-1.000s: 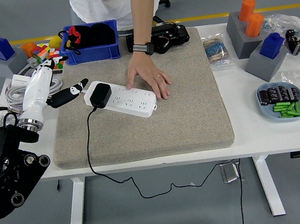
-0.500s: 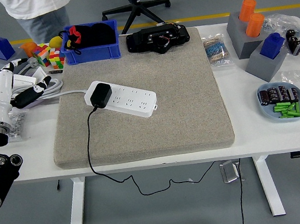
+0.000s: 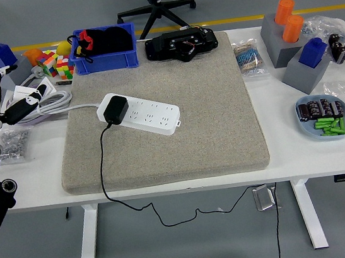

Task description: Press the white button,pick up the black plug,place it near the board,insert it into the board

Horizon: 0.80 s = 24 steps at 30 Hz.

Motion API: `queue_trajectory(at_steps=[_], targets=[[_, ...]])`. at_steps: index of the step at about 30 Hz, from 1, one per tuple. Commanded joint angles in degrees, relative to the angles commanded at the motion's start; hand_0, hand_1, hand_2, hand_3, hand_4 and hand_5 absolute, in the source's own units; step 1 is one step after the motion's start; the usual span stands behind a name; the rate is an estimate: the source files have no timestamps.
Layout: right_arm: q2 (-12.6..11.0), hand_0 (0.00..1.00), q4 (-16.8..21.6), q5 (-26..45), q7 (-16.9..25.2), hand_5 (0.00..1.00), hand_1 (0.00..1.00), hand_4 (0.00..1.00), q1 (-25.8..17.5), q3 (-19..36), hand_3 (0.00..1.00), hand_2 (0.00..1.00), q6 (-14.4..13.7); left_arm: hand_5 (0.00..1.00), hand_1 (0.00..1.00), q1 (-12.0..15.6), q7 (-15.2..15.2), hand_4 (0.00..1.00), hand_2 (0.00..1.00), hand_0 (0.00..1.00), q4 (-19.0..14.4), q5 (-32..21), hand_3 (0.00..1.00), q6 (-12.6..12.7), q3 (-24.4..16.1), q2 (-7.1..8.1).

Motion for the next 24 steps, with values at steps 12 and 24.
queue_trajectory(at_steps=[12, 24], targets=[[-0.7, 0.792, 0.1, -0.2, 0.0, 0.425, 0.685, 0.661, 0.2, -0.4, 0.619, 0.668, 0.0, 0.534, 0.958, 1.3, 0.4, 0.856, 0.893, 0.947, -1.3, 0.6, 0.833, -0.3, -2.4, 0.08], [-0.3, 0.794, 0.1, -0.9, -0.2, 0.428, 0.685, 0.661, -0.5, 1.0, 0.621, 0.669, 0.1, 0.520, 0.957, 3.4, 1.1, 0.842, 0.893, 0.948, -2.8, 0.9, 0.833, -1.2, -4.3, -0.81]])
